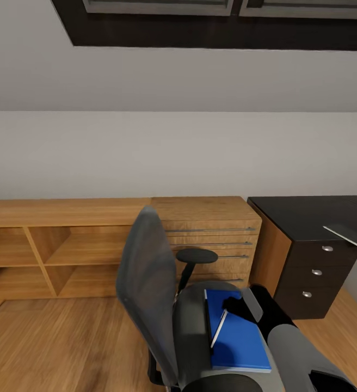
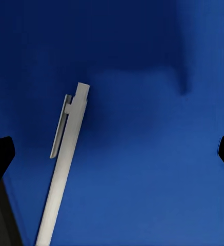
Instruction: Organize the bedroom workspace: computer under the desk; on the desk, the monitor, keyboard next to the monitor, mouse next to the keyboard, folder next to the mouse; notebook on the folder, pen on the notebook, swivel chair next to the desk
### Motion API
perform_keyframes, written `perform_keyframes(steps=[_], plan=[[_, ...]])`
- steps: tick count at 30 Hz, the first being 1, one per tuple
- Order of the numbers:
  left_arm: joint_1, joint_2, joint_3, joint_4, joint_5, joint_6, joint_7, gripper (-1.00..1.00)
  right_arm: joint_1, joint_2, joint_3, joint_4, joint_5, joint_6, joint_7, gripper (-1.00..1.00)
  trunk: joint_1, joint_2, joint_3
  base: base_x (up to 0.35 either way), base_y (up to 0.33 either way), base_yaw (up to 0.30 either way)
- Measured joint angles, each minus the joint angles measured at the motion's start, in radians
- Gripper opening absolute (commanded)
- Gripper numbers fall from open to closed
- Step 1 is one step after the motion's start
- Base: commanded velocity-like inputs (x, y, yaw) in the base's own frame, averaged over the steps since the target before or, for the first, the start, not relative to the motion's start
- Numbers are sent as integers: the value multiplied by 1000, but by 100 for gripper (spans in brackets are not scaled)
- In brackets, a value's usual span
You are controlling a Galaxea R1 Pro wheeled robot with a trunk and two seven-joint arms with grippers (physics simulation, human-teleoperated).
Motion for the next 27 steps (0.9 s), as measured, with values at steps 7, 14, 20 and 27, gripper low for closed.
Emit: perform_keyframes(steps=[7,14,20,27], plan=[[0,1,0,0,0,1,0,100,0,-3,-20,-1,0,-2,0,100,0,0,0,0,0,0],[0,1,-1,0,0,1,0,100,0,-4,-24,-1,0,-3,-1,100,0,0,0,0,18,0],[0,2,-1,0,-1,0,0,100,1,-4,-25,-1,0,-3,0,100,0,0,0,0,104,0],[0,2,-1,0,0,1,0,100,0,-5,-24,-1,1,-3,-1,100,0,0,0,0,74,0]])
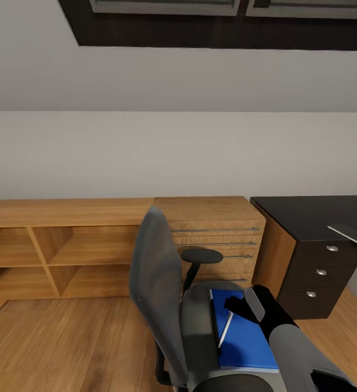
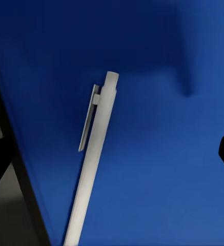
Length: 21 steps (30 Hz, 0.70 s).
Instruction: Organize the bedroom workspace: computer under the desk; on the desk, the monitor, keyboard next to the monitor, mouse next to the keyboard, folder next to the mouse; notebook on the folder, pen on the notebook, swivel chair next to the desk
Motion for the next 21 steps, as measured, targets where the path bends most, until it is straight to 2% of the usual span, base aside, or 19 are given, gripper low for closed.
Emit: perform_keyframes(steps=[12,21], plan=[[0,0,0,0,0,0,0,100,0,-6,0,0,0,0,-1,100,0,0,0,0,10,-5],[0,0,0,0,0,1,0,100,0,-11,0,0,0,0,-1,100,0,0,6,0,1,-136]])
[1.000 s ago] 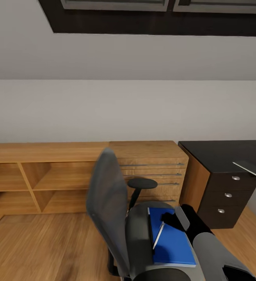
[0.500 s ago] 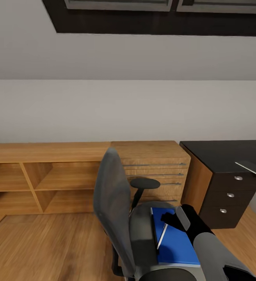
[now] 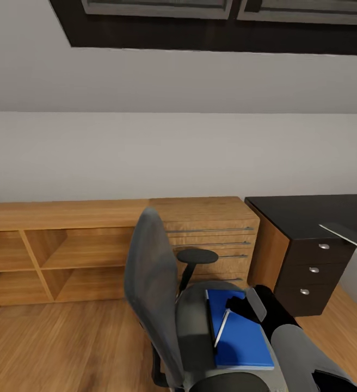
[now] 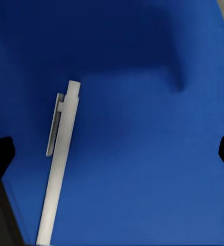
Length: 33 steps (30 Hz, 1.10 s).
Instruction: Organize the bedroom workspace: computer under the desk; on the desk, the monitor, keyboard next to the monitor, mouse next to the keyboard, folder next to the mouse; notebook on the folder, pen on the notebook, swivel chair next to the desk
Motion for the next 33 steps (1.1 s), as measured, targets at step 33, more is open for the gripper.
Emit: perform_keyframes(steps=[33], plan=[[0,0,-1,-1,0,0,0,100,0,-4,0,2,0,-1,0,100,0,0,8,0,58,-56]])
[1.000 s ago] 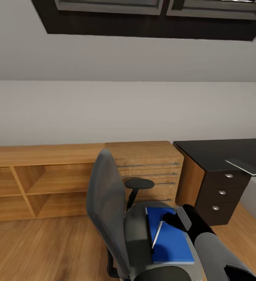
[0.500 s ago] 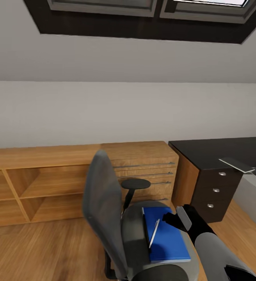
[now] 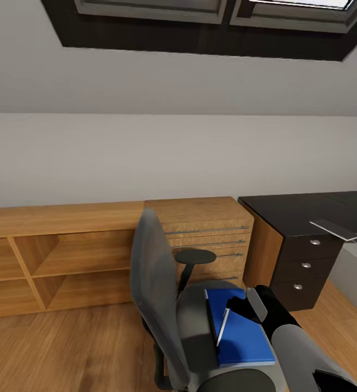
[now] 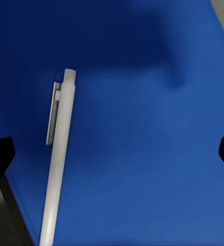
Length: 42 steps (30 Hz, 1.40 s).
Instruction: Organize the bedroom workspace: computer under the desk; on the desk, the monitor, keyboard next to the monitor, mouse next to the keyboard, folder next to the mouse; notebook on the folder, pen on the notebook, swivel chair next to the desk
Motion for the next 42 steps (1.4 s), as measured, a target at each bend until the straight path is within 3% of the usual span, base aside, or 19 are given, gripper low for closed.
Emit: perform_keyframes(steps=[42], plan=[[0,0,-1,1,0,1,-3,100,0,-1,-7,0,-3,-1,1,100,0,0,0,21,59,0]])
